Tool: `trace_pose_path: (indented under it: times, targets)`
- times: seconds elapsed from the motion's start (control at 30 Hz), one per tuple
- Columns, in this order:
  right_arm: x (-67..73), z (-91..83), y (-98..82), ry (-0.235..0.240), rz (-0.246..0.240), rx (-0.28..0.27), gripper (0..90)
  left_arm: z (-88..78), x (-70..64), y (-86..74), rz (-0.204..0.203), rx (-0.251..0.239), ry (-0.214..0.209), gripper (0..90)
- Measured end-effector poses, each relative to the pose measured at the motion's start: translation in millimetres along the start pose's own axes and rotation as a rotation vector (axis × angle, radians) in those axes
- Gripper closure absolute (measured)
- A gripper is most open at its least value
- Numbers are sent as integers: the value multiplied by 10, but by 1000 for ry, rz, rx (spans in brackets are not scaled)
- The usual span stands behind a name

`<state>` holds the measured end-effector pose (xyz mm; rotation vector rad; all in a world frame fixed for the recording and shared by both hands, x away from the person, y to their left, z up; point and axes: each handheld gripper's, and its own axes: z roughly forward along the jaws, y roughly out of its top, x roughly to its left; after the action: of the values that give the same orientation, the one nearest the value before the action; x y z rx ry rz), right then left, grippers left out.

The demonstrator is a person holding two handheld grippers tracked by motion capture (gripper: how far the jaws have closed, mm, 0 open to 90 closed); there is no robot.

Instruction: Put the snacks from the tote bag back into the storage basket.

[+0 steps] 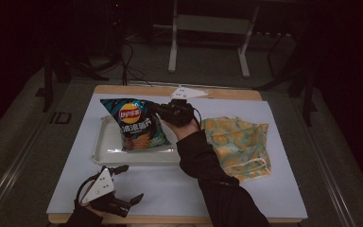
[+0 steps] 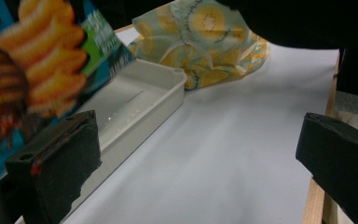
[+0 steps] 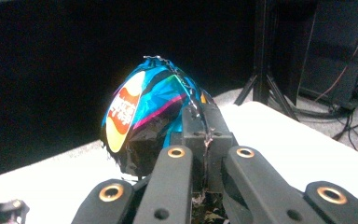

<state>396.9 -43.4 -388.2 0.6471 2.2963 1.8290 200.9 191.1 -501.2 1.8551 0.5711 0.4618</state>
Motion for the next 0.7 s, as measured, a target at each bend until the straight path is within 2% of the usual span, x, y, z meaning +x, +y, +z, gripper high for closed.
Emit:
trace_pose_path:
  times: [0.13, 0.2, 0.23, 0.3, 0.37, 0.5, 0.6, 0.7]
  targets:
    - [-22, 31, -109, 8, 6, 21, 900, -2, -1, 1, 1, -1, -1, 3]
    - [-22, 31, -109, 8, 6, 21, 900, -2, -1, 2, 2, 0, -3, 3]
    - [-76, 46, -212, 3, 19, 46, 900, 1, 0, 2, -3, -5, -4, 3]
    - [-92, 46, -239, 3, 24, 51, 900, -1, 3, 3, -5, -8, -4, 3]
    - [-132, 30, -282, 14, 48, 48, 900, -3, 6, 3, -5, -7, -3, 3]
    - [-175, 30, -368, 3, 43, 85, 900, 4, 5, 3, -5, -5, -3, 3]
    - [-205, 28, -402, 0, 54, 90, 900, 4, 3, 3, -3, -5, -3, 3]
    - [-253, 36, -441, -28, 66, 119, 900, 4, 3, 3, -3, -4, -4, 3]
